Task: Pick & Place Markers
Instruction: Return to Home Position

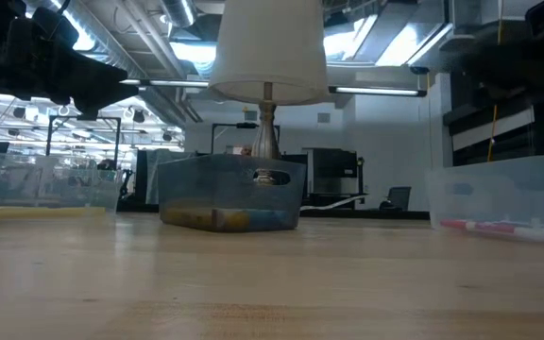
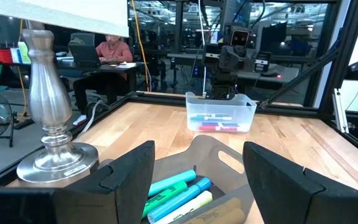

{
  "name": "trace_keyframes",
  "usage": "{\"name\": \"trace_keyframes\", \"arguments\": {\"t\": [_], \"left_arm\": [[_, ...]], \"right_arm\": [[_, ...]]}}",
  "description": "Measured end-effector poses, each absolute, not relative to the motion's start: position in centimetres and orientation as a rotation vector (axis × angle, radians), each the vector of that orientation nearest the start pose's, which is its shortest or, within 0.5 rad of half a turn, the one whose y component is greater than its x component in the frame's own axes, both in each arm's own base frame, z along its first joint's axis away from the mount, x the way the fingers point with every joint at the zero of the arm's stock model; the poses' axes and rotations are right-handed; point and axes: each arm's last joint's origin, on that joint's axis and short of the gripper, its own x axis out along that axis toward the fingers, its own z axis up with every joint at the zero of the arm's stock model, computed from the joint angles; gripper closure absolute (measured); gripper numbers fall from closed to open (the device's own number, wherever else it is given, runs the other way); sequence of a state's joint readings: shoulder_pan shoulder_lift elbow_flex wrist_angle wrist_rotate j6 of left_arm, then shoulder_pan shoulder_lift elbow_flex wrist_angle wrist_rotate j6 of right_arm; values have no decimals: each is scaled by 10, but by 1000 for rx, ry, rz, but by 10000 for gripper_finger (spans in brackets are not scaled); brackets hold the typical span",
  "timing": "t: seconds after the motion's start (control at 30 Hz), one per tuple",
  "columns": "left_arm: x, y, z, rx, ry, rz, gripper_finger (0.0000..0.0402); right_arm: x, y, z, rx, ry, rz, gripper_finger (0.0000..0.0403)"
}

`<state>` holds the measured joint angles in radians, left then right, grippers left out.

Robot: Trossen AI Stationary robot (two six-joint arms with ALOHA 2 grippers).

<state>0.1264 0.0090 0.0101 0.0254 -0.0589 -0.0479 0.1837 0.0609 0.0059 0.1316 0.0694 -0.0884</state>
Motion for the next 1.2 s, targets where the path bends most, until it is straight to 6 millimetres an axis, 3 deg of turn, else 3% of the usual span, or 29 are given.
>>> {"name": "trace_keyframes", "arguments": {"t": [0.6, 1.2], "left_arm": [[97, 14, 169, -47, -32, 185, 162], [97, 14, 169, -47, -32, 184, 162]], "right_arm": [[98, 5, 170, -198, -28, -137, 281], [98, 5, 170, -205, -29, -143, 281]]}}
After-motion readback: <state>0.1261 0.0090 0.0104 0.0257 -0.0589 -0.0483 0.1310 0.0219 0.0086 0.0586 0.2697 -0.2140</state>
